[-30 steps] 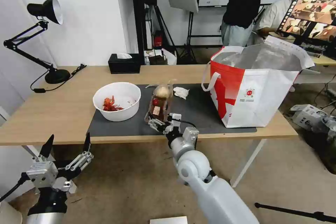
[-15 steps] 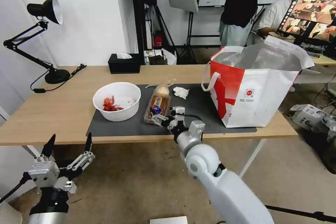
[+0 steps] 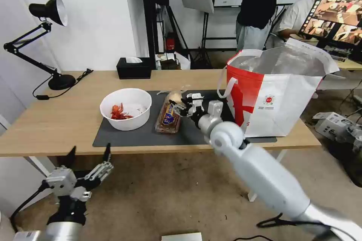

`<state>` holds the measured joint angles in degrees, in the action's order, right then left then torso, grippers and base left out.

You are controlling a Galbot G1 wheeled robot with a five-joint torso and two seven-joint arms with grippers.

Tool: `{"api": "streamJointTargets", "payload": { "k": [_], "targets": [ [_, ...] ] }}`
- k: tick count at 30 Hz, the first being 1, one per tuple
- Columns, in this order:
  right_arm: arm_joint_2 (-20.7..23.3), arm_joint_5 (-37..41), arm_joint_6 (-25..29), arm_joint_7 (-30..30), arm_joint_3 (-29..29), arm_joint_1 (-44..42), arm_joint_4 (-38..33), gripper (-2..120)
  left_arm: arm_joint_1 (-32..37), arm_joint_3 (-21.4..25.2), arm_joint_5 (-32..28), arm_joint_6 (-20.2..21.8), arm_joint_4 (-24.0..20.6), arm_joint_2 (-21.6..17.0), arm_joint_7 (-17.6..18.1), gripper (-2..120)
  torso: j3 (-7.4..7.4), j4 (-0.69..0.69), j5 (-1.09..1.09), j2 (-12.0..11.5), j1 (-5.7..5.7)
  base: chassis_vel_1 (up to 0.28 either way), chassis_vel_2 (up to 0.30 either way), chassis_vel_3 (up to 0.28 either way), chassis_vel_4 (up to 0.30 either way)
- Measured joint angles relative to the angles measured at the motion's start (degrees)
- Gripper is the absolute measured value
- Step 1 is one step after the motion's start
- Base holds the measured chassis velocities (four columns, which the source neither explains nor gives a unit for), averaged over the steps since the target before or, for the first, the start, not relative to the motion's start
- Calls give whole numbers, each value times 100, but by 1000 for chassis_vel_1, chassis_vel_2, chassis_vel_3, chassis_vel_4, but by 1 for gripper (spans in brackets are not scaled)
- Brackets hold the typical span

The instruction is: Pick up the trash from the table and place it into the takeout bag.

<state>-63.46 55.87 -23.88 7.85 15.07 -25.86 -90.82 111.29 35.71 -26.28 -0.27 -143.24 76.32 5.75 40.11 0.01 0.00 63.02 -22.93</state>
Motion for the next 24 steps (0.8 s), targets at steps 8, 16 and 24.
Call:
{"api": "streamJointTargets", "payload": {
  "k": [8, 16, 24],
  "targets": [
    [72, 294, -196, -304, 687, 643, 513, 4, -864, -712, -765, 550, 330, -674, 264, 100, 0, 0, -1, 0, 0, 0, 0, 0, 0],
    [-31, 364, -348, -309, 892, 814, 814, 0, -2148, -1272, -1490, 934, 961, -1312, 717, 100, 0, -1, 0, 0, 0, 0, 0, 0, 0],
    [-177, 471, -373, -304, 1001, 959, 1140, 0, -3211, -1802, -2141, 1301, 1359, -1821, 1140, 100, 0, 0, 0, 0, 1, 0, 0, 0, 0]
  ]
}}
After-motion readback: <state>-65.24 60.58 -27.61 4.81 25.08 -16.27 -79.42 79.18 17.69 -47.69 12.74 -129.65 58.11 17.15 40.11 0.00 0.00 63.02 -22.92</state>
